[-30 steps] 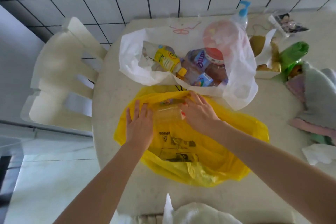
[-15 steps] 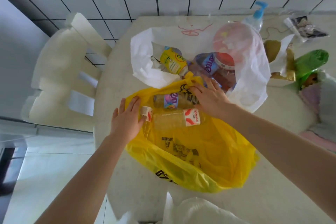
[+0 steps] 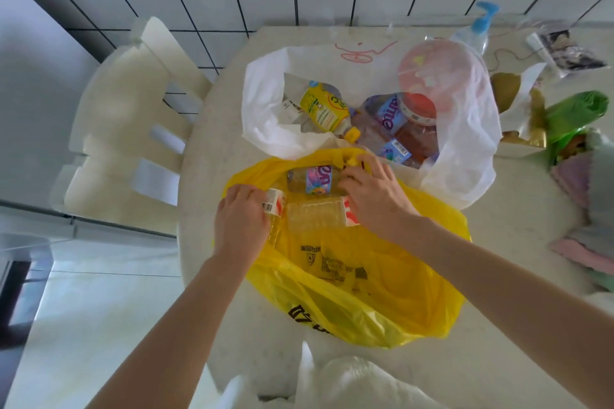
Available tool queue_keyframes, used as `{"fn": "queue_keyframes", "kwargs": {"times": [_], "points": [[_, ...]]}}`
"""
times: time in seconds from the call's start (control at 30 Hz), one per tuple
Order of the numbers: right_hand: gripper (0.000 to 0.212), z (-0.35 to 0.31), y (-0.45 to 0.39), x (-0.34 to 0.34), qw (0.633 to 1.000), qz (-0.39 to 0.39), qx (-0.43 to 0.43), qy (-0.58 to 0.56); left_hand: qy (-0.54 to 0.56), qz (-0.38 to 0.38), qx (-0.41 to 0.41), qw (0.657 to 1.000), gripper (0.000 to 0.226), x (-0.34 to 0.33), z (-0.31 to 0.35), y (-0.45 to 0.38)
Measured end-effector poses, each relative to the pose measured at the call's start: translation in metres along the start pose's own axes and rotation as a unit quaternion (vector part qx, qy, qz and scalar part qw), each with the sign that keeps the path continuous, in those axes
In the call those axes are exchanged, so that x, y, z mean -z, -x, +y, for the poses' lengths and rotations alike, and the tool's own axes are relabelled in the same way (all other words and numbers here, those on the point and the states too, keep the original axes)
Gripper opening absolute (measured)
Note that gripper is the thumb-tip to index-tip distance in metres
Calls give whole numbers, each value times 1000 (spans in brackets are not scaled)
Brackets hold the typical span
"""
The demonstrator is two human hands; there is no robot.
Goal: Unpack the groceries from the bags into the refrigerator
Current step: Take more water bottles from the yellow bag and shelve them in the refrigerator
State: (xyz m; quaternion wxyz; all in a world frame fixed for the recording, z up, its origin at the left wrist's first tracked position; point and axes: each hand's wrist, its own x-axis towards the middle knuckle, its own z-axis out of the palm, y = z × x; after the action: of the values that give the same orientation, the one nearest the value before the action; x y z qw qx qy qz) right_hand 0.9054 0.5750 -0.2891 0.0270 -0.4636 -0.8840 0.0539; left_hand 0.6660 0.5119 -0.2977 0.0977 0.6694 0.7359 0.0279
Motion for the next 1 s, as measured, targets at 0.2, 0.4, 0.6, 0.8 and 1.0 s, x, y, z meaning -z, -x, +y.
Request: {"fn": "queue_keyframes", "kwargs": {"times": [0.2, 0.4, 0.6, 0.8, 1.0], "points": [[54, -51, 18, -22, 995, -99, 0, -29, 37, -6, 18, 999, 38, -19, 28, 22], [77, -66, 3, -32, 988, -149, -28, 6, -23, -79, 131, 988, 55, -18, 26, 22], [81, -69, 4, -28, 988, -151, -13, 37, -55, -136, 167, 975, 89, -26, 20, 16], [72, -62, 43, -27, 985, -161, 52, 32, -25, -152, 156, 976, 85, -20, 15, 21], [64, -53, 75, -21, 985, -151, 80, 23, 19, -176, 144, 974, 91, -16, 6, 44]]}}
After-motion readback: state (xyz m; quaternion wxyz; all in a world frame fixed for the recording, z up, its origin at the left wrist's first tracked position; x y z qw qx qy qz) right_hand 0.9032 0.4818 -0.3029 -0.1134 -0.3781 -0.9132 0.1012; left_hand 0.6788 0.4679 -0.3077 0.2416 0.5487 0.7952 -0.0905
